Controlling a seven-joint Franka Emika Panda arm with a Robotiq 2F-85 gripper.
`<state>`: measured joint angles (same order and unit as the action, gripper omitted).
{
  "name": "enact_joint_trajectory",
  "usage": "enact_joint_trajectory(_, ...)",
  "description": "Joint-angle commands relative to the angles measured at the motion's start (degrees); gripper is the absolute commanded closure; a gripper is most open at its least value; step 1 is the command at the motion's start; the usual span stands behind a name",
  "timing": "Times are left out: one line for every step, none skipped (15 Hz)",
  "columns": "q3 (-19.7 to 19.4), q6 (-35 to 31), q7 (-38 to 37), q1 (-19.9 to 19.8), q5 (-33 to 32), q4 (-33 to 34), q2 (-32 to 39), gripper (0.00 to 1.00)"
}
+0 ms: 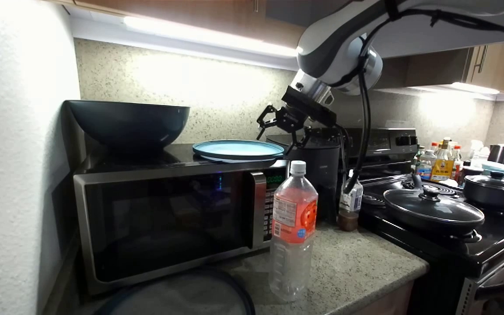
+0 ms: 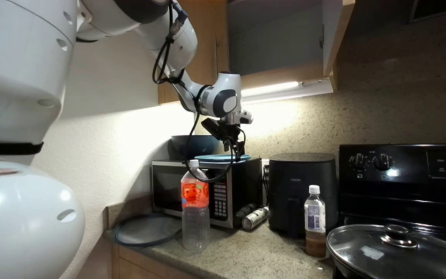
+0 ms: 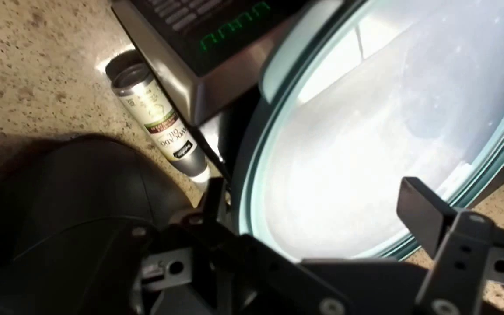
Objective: Remove the lid from the microwave and put it in the top shelf of the cabinet
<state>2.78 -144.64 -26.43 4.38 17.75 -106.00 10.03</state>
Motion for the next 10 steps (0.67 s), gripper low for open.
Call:
enact_joint_trajectory(-1.6,-5.7,-5.6,1.4,-5.6,1.0,1.1,0.0)
enact_joint_trajectory(-2.0,-6.6,-6.7,1.6,-6.9,1.0,1.3,0.0)
enact_joint_trajectory(-2.3,-6.7,-7.6,1.7,-7.8,1.1,1.4,0.0)
enact_joint_trajectory(-2.5,-6.3,-8.1,1.7,-8.2,1.2,1.5,0.0)
enact_joint_trajectory(-2.5,-5.5,-8.3,1.6,-8.3,1.4,1.5,0.0)
enact_joint_trajectory(-2.6,-5.2,-8.4,1.6,-8.2,1.4,1.6,0.0)
enact_joint_trajectory(-2.5,-5.0,-8.4,1.5,-8.0,1.4,1.7,0.0)
enact_joint_trajectory(-2.5,-4.9,-8.3,1.5,-7.8,1.4,1.8,0.0)
enact_joint_trajectory(-2.4,-4.6,-8.0,1.4,-7.4,1.4,1.9,0.0)
enact_joint_trajectory(-2.4,-4.4,-8.0,1.4,-7.3,1.5,2.2,0.0)
